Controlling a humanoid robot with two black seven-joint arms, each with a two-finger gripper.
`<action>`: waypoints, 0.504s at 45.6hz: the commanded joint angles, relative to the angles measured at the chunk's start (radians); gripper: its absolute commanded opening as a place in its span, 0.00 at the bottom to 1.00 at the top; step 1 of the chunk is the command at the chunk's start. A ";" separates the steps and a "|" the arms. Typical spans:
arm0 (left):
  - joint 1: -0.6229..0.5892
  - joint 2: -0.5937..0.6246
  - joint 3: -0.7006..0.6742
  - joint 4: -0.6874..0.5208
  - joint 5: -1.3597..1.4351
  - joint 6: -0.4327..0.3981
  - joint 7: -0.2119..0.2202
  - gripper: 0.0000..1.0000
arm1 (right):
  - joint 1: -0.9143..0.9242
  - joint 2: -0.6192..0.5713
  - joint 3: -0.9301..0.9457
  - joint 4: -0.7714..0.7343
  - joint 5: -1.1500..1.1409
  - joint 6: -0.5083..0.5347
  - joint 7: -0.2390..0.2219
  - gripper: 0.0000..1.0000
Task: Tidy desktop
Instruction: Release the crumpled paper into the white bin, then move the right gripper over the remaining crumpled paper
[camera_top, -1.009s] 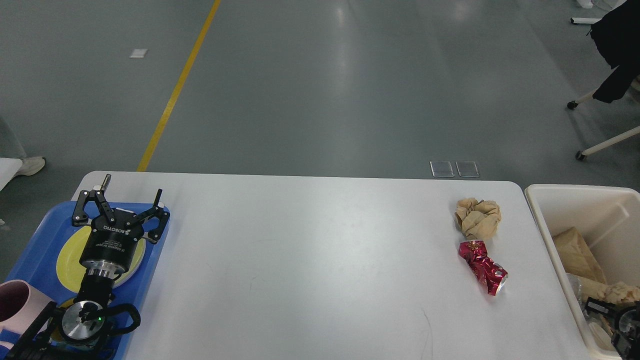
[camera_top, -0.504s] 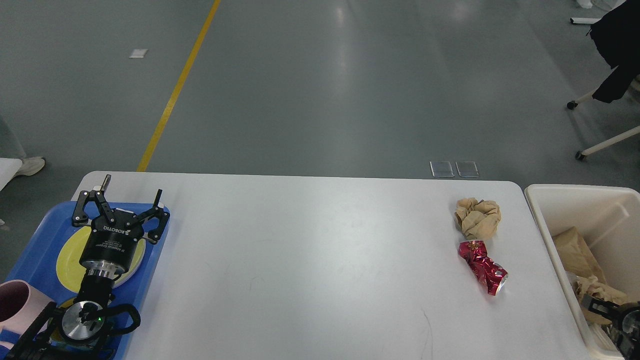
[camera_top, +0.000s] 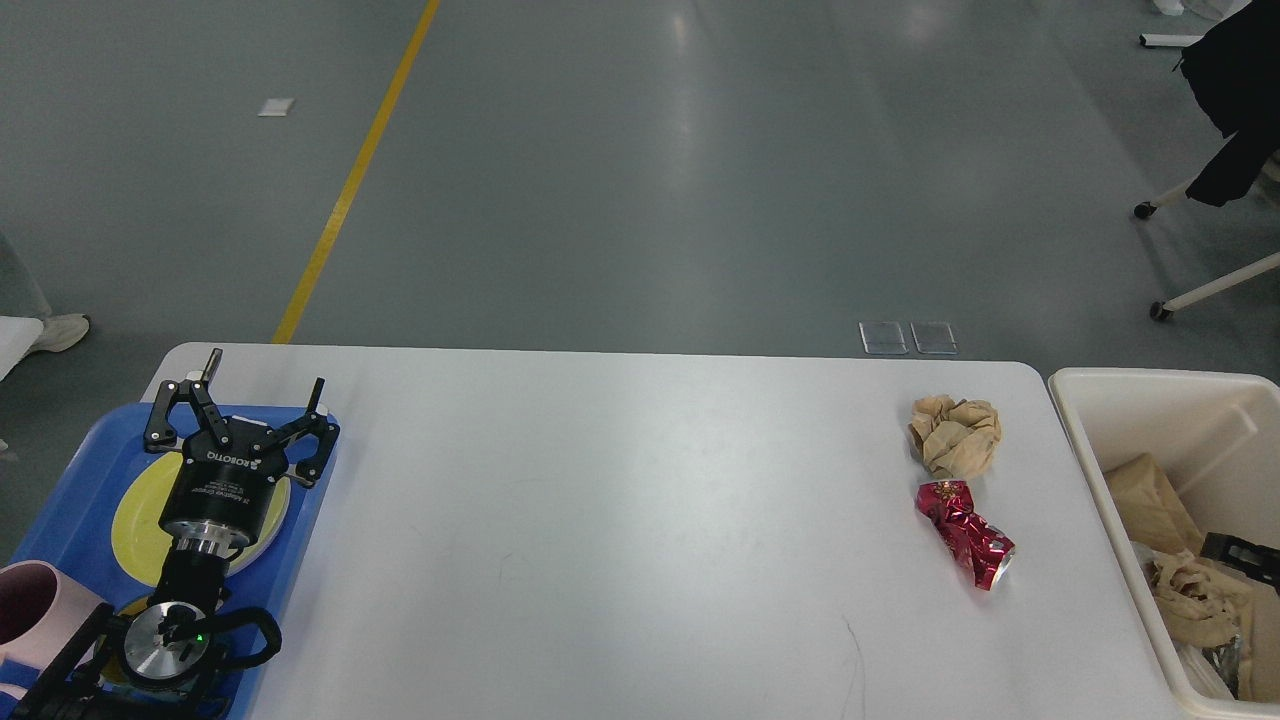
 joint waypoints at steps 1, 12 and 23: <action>0.000 0.000 0.000 0.000 -0.001 0.000 0.000 0.97 | 0.300 -0.032 -0.172 0.256 -0.037 0.044 -0.054 1.00; 0.001 0.000 0.000 -0.001 0.001 0.000 0.000 0.97 | 0.828 0.143 -0.442 0.545 -0.034 0.341 -0.056 1.00; 0.001 0.000 0.000 -0.001 0.001 0.001 0.000 0.97 | 1.245 0.281 -0.473 0.796 -0.030 0.644 -0.053 1.00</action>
